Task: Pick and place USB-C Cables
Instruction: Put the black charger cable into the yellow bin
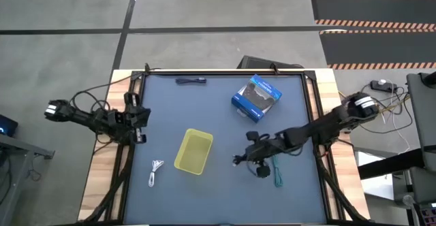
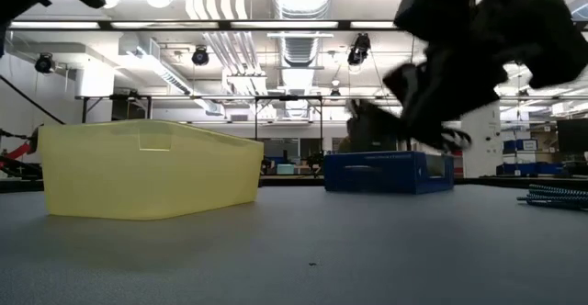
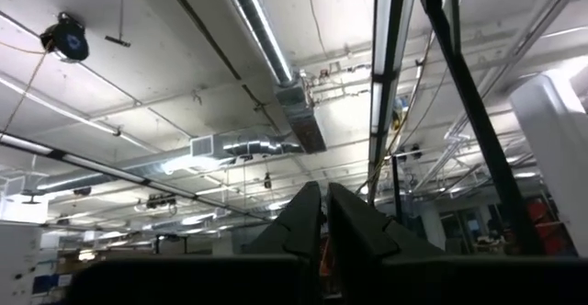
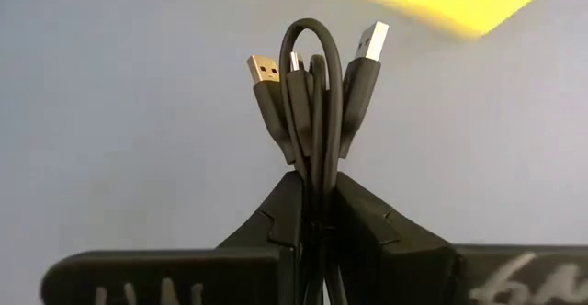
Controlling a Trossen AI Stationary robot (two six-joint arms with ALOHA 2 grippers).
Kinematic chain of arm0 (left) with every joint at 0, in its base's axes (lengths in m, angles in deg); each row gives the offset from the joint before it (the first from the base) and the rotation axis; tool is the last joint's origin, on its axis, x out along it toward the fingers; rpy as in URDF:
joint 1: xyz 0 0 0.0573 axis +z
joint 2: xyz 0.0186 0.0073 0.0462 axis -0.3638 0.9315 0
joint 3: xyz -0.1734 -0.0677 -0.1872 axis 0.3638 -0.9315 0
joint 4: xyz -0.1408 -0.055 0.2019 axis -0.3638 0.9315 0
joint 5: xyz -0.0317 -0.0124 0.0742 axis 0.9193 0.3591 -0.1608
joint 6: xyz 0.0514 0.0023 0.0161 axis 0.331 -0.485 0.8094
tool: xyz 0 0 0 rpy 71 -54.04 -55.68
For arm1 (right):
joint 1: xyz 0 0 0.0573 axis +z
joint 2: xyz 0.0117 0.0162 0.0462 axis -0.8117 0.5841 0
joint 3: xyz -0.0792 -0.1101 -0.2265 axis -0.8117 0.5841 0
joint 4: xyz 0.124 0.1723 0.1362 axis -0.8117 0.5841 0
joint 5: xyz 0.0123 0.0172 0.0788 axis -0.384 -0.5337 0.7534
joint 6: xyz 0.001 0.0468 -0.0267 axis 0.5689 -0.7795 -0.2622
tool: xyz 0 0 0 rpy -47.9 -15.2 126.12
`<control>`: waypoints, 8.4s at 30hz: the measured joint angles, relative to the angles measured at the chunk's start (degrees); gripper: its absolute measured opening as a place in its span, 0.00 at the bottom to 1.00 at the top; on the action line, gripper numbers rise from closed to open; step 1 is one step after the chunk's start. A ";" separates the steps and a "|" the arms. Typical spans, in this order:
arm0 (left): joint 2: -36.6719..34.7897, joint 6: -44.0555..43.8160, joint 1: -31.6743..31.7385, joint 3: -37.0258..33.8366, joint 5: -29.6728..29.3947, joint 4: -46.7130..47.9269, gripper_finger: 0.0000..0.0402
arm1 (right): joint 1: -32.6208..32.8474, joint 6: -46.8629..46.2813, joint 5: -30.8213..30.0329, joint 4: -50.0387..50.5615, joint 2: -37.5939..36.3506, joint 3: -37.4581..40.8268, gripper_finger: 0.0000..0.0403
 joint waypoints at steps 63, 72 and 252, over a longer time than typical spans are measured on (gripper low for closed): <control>72.48 -18.34 2.55 52.98 -7.15 -1.37 0.44 | -4.93 18.73 -8.23 -80.09 -10.16 19.46 0.07; 72.48 -19.50 3.56 53.07 -1.99 -1.40 0.53 | -6.24 19.74 -8.32 -78.01 -9.90 18.74 0.07; 76.15 -97.39 4.39 66.40 3.74 112.26 0.13 | -7.55 18.89 -21.30 -34.55 -36.81 18.81 0.45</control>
